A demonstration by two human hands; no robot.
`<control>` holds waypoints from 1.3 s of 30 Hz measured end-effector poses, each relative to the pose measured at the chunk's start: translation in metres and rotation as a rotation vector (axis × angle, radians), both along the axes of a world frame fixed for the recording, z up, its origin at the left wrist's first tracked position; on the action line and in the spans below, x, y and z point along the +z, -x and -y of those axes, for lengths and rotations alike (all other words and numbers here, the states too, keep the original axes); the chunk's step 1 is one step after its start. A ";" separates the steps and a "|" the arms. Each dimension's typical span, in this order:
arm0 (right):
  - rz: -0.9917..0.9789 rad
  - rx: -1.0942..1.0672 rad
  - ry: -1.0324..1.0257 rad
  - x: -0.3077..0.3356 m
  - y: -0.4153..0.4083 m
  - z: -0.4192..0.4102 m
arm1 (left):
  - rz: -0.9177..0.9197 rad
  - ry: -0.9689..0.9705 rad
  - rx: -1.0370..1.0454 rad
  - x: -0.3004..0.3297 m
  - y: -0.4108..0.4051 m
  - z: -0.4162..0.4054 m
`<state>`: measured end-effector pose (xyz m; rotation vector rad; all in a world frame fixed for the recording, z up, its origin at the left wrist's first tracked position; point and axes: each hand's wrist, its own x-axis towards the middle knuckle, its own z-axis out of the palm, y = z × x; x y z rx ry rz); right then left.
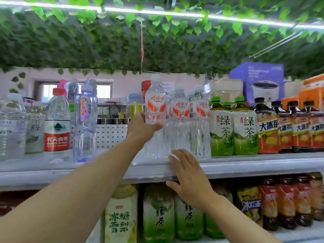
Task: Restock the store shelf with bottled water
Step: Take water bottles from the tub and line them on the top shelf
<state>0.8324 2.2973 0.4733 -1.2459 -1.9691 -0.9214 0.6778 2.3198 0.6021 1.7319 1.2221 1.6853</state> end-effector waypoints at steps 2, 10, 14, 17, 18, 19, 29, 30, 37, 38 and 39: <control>0.014 -0.017 -0.021 0.000 -0.001 -0.001 | -0.008 -0.002 -0.006 -0.002 -0.004 -0.009; 0.041 -0.066 -0.050 -0.001 -0.001 -0.003 | -0.044 0.041 -0.015 -0.010 -0.009 -0.025; 0.045 -0.060 -0.004 -0.002 -0.002 -0.003 | -0.040 0.056 -0.032 -0.014 -0.007 -0.029; 0.031 -0.031 0.027 -0.002 -0.003 -0.003 | -0.093 0.036 -0.043 -0.017 -0.003 -0.026; 0.029 -0.033 0.022 -0.003 -0.002 -0.003 | -0.118 0.054 -0.066 -0.020 -0.001 -0.026; 0.027 -0.037 0.021 -0.003 -0.002 -0.003 | -0.149 0.081 -0.085 -0.024 0.001 -0.025; 0.021 -0.011 0.093 -0.001 -0.002 0.000 | -0.364 0.151 -0.081 -0.048 0.006 -0.028; 0.017 -0.014 0.094 -0.001 -0.002 0.000 | -0.370 0.148 -0.077 -0.048 0.005 -0.028; 0.011 -0.034 0.125 0.001 0.000 0.002 | -0.381 0.153 -0.076 -0.050 0.007 -0.033; 0.007 -0.026 0.131 0.002 0.000 0.003 | -0.376 0.154 -0.080 -0.050 0.007 -0.033; 0.003 -0.024 0.141 0.003 0.000 0.003 | -0.376 0.158 -0.081 -0.050 0.007 -0.033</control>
